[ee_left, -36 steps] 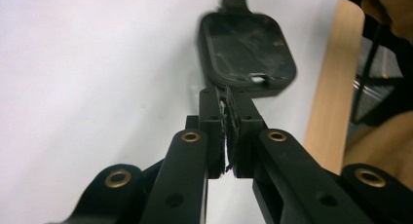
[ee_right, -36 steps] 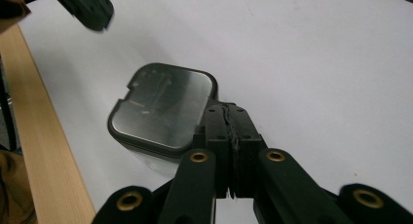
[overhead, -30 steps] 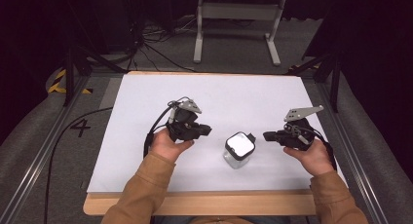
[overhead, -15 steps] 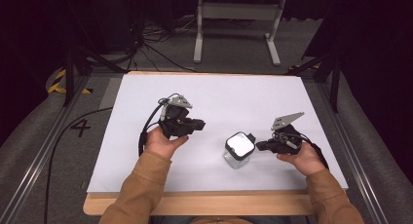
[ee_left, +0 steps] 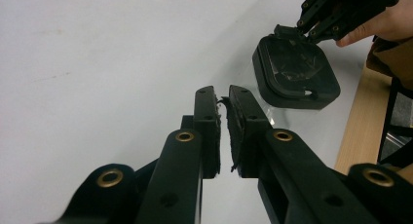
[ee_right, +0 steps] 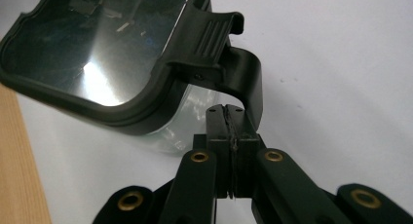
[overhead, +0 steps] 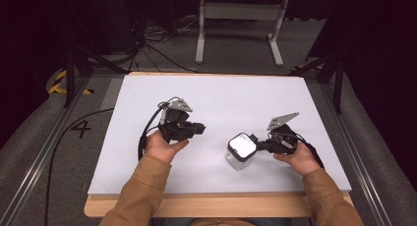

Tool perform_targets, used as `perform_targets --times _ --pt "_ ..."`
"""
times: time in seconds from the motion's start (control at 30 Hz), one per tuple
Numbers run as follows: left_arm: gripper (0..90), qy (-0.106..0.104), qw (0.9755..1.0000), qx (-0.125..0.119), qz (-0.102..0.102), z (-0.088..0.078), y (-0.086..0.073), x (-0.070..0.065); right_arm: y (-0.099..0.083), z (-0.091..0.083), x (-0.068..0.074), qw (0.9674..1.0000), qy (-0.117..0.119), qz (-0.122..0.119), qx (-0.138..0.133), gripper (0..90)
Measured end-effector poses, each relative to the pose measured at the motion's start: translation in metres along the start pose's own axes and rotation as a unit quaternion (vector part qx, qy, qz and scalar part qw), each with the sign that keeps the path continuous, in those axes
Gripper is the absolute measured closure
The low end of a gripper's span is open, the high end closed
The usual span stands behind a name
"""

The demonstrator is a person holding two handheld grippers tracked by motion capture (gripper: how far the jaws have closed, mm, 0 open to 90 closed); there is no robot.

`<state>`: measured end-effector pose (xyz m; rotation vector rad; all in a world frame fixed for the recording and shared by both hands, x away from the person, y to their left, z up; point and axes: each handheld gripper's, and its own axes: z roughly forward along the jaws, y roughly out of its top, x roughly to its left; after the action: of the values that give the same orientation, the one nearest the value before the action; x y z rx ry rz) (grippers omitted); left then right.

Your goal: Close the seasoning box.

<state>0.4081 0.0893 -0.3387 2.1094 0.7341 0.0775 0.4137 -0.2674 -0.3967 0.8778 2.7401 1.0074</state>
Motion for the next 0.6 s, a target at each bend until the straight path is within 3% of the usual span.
perform_targets --times 0.33,0.6 --pt "82.9 0.003 0.9999 0.014 -0.002 0.001 -0.006 -0.003 0.007 0.005 -0.007 0.9995 -0.019 -0.001 -0.026 89.5" --pt "83.9 0.009 0.9990 0.039 0.018 0.021 -0.003 -0.007 0.003 -0.008 -0.009 0.9991 -0.029 0.009 -0.030 89.3"
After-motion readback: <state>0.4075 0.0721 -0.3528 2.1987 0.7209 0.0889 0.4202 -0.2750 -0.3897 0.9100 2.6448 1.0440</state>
